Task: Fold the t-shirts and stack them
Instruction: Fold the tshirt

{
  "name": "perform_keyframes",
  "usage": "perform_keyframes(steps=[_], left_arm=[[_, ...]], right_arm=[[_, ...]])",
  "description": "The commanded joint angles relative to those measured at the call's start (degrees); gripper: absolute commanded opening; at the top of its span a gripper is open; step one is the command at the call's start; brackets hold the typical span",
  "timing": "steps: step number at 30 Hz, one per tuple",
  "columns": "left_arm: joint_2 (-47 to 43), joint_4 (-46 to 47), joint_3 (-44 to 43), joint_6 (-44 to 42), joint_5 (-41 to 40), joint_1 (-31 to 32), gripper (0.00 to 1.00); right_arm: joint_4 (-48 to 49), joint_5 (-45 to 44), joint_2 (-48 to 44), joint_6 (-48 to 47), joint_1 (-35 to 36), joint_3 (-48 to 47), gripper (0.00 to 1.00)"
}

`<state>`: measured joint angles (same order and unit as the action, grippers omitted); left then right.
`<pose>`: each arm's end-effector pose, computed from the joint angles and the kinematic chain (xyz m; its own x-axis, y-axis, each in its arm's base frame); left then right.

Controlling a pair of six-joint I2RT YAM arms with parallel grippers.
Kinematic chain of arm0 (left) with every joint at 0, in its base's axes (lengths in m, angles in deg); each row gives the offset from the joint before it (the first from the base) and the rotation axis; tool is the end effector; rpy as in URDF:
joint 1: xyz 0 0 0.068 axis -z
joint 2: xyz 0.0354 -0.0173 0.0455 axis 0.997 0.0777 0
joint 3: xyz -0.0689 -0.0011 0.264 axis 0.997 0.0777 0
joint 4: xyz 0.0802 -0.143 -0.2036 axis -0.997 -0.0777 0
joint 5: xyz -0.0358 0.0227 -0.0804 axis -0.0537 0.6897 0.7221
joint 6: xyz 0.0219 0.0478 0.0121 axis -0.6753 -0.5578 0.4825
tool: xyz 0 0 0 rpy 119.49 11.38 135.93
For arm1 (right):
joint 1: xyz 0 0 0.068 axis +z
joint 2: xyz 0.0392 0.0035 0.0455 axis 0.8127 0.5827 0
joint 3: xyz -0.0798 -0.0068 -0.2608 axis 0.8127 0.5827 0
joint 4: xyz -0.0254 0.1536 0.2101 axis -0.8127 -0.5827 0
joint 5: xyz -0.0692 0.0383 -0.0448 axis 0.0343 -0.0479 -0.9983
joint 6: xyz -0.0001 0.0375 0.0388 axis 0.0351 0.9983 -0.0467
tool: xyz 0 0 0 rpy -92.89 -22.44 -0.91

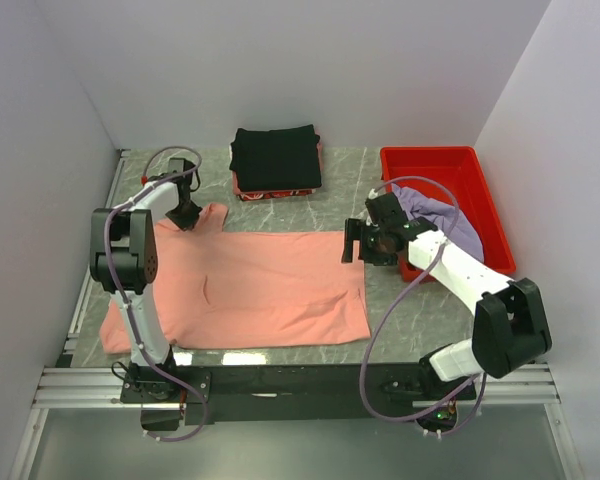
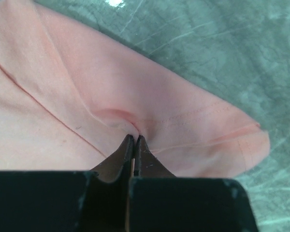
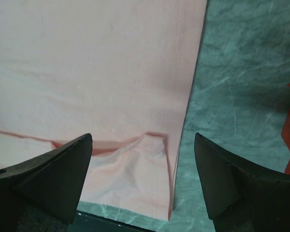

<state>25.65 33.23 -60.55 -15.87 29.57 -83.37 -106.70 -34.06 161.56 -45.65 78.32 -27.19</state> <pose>0.4093 -0.0055 0.1711 -0.5084 -0.7450 -0.4320 -0.7783 0.6121 -0.1397 0.2574 0.1169 0.2342 -0.8827 0.0511 -0.4672 -0.0845 0.9606 0.2646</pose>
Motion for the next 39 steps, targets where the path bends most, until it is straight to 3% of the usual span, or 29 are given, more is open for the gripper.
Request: perform_keyframes(steps=[1, 9, 30, 39], left_arm=[[-5.31, -0.99, -1.98, -3.29, 1.09, -0.33, 0.03], [-4.96, -2.40, -3.74, -4.61, 0.74, -1.03, 0.01], [-15.16, 4.02, 7.95, -5.49, 6.45, -5.51, 0.01], [-18.67, 4.90, 10.76, -5.31, 7.15, -6.30, 0.01]], right_arm=[[0.82, -3.02, 2.04, 0.93, -0.50, -3.97, 0.92], [1.53, -7.51, 8.45, 3.21, -1.38, -8.36, 0.92], [-1.72, -22.09, 36.23, 9.71, -3.05, -34.73, 0.83], [-0.06, -22.62, 37.90, 11.39, -3.14, -30.87, 0.76]])
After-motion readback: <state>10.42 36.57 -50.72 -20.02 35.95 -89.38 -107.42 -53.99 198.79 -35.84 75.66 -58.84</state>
